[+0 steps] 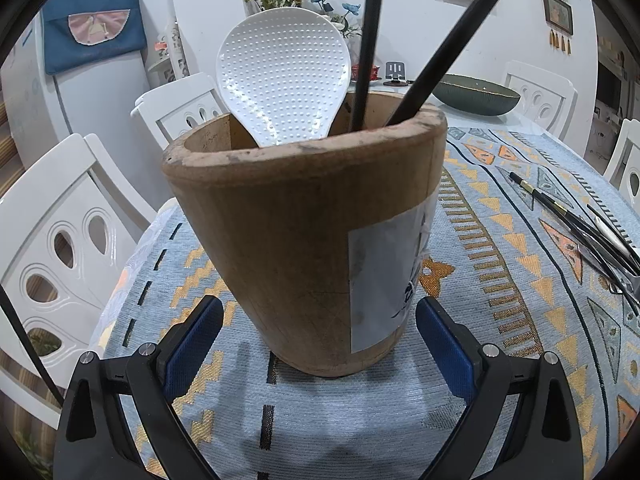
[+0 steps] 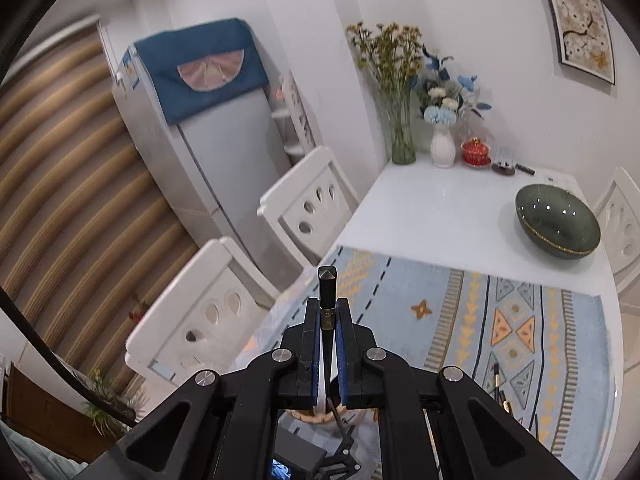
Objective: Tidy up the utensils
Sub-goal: 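Carry the chopstick with the right gripper into the cup and release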
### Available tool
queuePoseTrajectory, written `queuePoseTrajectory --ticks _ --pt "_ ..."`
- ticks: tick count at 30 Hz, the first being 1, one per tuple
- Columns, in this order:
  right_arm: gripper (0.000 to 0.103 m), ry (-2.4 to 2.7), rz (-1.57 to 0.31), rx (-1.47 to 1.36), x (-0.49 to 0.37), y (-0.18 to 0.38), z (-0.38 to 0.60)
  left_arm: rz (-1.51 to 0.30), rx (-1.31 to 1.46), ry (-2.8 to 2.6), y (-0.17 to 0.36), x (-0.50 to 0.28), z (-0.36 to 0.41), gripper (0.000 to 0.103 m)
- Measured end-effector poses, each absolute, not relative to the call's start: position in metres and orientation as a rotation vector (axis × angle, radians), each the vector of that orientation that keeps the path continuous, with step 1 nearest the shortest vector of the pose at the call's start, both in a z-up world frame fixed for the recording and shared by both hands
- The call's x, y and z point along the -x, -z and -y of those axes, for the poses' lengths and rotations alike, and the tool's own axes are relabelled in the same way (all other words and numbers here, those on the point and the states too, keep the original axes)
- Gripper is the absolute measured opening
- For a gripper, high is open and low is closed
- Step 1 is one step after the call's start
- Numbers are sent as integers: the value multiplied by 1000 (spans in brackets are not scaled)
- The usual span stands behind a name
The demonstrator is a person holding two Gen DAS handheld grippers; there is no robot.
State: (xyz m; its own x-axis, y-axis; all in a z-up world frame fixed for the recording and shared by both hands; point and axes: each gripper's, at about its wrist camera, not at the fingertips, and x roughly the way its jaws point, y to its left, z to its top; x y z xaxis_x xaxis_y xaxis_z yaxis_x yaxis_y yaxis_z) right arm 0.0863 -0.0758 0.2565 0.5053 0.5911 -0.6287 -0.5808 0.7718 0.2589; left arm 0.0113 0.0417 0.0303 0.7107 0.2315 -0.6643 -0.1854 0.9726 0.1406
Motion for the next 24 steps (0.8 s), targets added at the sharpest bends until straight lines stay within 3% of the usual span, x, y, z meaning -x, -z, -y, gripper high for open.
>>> queuePoseTrajectory --ticks 8,15,24 --pt "6 -745 -821 0 -88 -246 68 -746 -65 -232 -30 -11 -42 97" --pt "22 -742 -883 -74 -103 -243 82 -747 -65 -232 -30 -12 -42 97" --pt "26 -610 -825 -222 -116 -258 153 -747 -66 -232 -30 -12 -41 97"
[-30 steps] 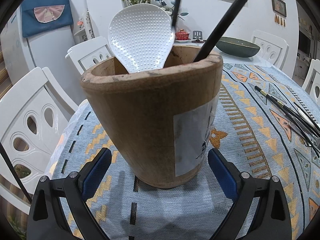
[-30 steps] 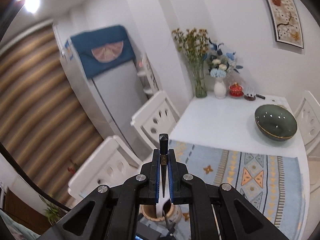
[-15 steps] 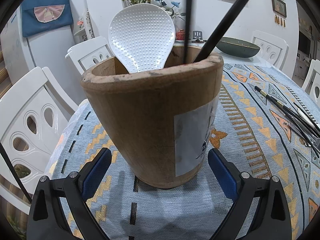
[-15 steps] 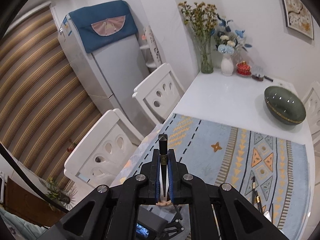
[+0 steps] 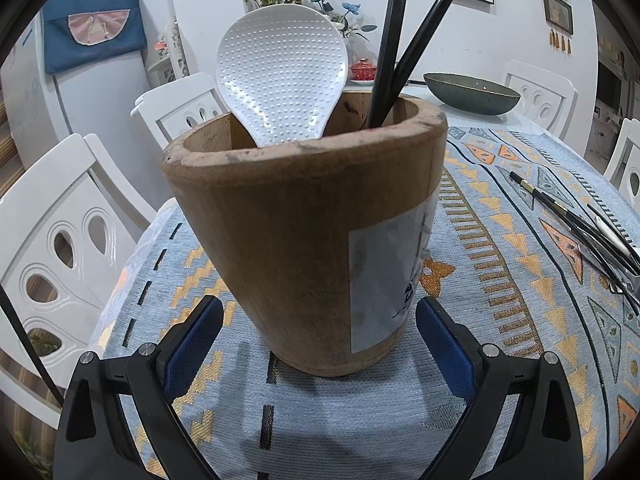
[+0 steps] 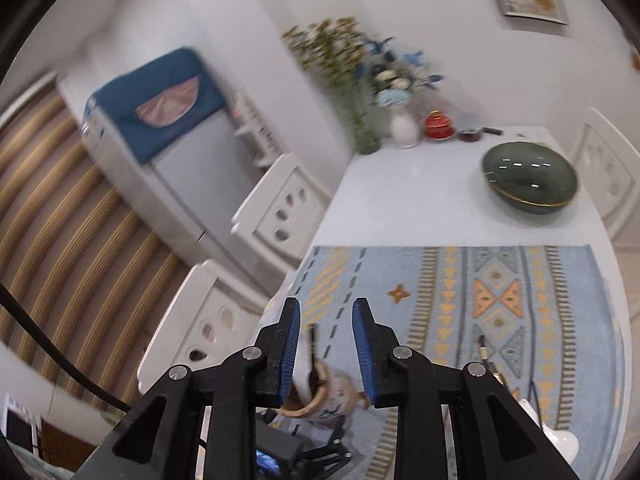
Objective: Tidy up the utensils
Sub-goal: 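Carry the chopstick with the right gripper into the cup and release, then withdraw the open right gripper from the cup toward the utensil pile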
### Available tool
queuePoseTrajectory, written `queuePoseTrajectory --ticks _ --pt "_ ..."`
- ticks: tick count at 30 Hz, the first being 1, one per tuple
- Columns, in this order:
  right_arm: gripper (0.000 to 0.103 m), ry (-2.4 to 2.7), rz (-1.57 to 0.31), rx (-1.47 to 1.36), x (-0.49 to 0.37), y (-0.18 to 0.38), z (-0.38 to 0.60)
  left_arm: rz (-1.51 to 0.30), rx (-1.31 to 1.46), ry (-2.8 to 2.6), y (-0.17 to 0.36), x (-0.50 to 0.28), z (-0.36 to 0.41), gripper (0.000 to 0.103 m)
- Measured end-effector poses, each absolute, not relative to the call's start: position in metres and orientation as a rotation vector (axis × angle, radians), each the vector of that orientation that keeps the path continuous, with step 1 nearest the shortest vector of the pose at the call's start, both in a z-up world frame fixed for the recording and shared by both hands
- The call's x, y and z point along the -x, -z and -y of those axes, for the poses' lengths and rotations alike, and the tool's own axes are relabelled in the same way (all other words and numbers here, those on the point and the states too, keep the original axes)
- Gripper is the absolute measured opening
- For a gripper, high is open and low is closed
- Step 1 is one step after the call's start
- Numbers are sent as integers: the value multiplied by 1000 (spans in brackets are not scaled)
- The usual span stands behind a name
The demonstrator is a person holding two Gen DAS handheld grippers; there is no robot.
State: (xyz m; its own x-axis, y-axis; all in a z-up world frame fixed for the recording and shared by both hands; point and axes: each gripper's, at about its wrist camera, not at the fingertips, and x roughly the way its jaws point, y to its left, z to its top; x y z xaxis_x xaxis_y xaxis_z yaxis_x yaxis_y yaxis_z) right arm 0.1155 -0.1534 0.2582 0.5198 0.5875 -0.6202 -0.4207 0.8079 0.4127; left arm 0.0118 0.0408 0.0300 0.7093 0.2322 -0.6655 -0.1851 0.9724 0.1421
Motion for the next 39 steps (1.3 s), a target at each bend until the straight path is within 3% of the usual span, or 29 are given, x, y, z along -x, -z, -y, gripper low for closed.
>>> queuePoseTrajectory --ticks 16,29,39 --pt "27 -302 -852 -254 -126 -241 254 -750 -66 -233 -31 -13 -39 97" --pt "27 -93 -1183 -260 -153 -107 303 -756 -67 -236 -31 -16 -43 97" --pt "27 -194 -1323 -248 -180 -50 263 -754 -64 -236 -30 -16 -44 97"
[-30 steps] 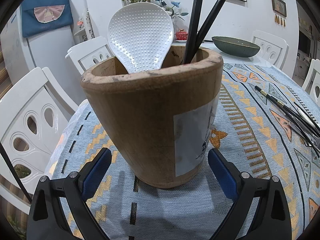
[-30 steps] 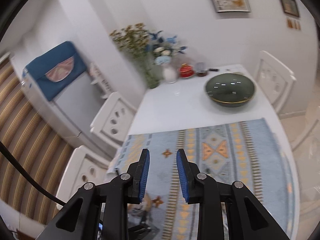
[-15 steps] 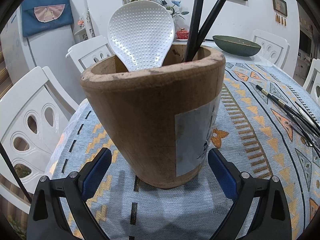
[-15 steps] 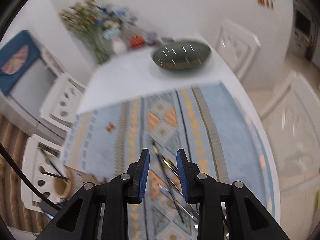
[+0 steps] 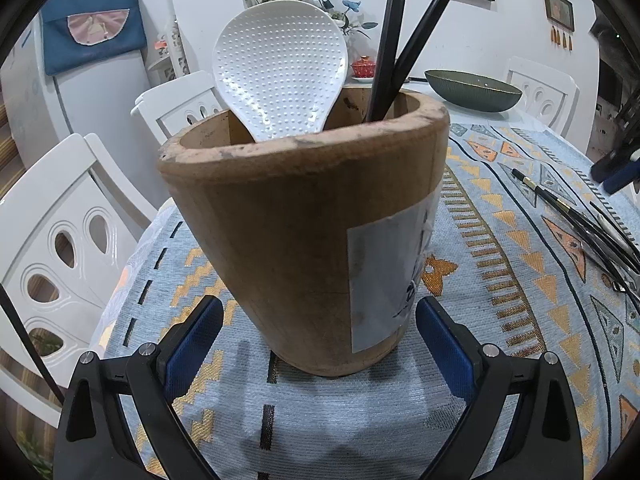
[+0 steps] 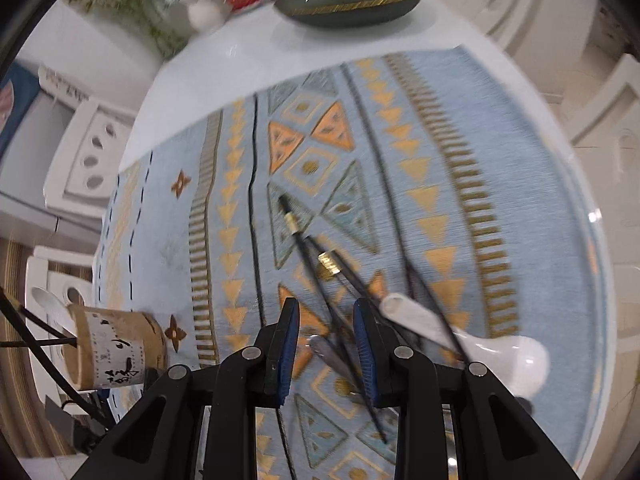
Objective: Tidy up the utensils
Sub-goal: 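Withdraw the open right gripper from the cup toward the utensil pile, then grasp a black gold-banded chopstick with the right gripper and lift it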
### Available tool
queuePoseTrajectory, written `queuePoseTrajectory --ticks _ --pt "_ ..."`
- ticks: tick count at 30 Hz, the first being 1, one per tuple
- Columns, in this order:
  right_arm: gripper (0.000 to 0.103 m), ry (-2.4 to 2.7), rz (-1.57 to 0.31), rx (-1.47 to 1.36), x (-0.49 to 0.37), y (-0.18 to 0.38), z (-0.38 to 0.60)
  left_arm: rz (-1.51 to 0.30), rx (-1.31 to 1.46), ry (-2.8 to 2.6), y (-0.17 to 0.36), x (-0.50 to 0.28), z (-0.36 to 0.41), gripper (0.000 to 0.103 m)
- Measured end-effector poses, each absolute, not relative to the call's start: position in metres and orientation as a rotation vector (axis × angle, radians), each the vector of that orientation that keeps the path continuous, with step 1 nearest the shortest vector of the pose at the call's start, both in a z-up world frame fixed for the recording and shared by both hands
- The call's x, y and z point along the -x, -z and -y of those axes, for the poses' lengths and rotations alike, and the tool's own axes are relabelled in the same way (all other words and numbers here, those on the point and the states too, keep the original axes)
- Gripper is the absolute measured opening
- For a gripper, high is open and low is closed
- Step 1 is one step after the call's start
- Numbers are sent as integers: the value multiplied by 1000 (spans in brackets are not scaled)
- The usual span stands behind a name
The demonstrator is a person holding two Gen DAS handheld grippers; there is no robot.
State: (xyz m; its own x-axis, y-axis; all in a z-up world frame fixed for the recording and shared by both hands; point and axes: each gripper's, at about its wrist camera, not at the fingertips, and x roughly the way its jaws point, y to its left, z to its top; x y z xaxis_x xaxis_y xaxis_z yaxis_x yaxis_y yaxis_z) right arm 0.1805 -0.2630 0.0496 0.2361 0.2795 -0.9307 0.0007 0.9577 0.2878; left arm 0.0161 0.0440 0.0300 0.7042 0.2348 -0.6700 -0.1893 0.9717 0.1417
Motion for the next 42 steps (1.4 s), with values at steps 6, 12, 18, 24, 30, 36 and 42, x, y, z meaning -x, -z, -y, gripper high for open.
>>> queuePoseTrajectory --ticks 6,12,18,24,30,36,42 --pt "27 -221 -1408 -175 -195 -15 237 -753 -63 -235 -30 -16 -46 97" --pt "26 -195 -1434 -52 -208 5 224 -756 -64 -233 -30 -15 -47 97" --pt "26 -215 -1424 1 -221 9 212 -757 -64 -233 -30 -16 -46 97" --pt "12 -201 -1380 56 -232 9 198 -759 -64 -233 -30 -16 -47 97" --pt "6 -209 -1299 27 -228 -7 196 -757 -66 -233 -30 -16 -48 97" --pt "6 -219 -1131 -47 -200 -70 206 -755 -70 -232 -30 -14 -47 97" --pt "6 -205 -989 -58 -168 -118 204 -755 -71 -232 -30 -14 -47 97"
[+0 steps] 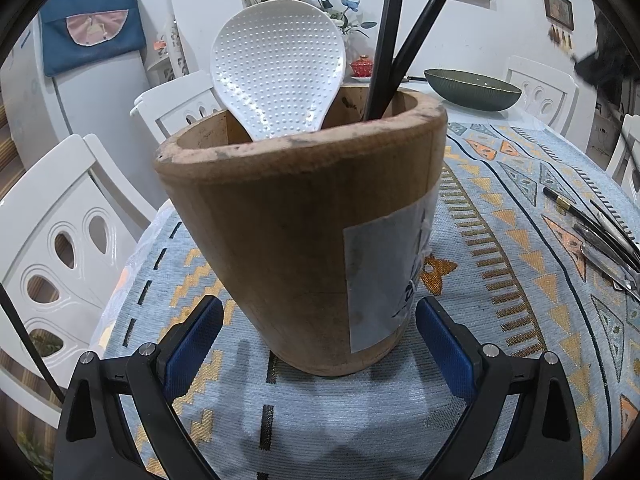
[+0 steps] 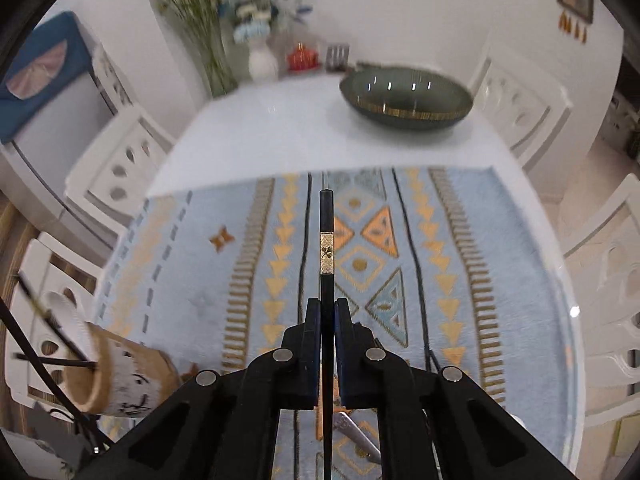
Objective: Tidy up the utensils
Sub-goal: 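Grasp a black gold-banded chopstick with the right gripper and lift it, then carry the chopstick with the right gripper into the bamboo cup and release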
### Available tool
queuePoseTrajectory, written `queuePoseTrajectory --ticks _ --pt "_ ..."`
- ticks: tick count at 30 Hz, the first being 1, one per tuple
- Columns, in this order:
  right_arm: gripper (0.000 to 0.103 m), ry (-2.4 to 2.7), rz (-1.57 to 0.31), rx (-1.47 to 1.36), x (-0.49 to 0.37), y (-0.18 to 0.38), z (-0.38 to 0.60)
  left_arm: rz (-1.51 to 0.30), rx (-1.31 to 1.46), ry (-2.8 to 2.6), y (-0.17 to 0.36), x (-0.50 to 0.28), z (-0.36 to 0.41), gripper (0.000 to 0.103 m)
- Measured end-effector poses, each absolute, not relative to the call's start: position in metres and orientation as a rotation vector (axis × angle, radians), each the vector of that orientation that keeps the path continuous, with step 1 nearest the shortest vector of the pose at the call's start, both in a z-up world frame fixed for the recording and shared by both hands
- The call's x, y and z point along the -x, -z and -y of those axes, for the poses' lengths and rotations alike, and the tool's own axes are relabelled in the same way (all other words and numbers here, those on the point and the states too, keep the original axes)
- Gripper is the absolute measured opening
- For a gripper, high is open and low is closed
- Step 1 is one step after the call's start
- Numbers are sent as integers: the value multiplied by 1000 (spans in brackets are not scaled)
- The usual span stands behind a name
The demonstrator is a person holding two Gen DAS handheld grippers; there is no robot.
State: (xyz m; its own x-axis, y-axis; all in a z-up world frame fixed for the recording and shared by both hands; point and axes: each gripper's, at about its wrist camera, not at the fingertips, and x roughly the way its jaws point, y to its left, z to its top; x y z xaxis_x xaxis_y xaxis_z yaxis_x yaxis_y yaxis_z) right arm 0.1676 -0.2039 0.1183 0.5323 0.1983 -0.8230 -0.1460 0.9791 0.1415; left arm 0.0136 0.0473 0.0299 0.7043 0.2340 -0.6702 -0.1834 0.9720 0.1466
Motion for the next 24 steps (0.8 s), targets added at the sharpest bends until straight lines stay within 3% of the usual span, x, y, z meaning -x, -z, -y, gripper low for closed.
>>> queuePoseTrajectory --ticks 15,24 --pt "6 -478 -547 -182 -101 -277 133 -753 -73 -230 -32 -14 -44 97" --pt "6 -483 -527 -180 -112 -258 49 -756 -67 -230 -31 -15 -44 97"
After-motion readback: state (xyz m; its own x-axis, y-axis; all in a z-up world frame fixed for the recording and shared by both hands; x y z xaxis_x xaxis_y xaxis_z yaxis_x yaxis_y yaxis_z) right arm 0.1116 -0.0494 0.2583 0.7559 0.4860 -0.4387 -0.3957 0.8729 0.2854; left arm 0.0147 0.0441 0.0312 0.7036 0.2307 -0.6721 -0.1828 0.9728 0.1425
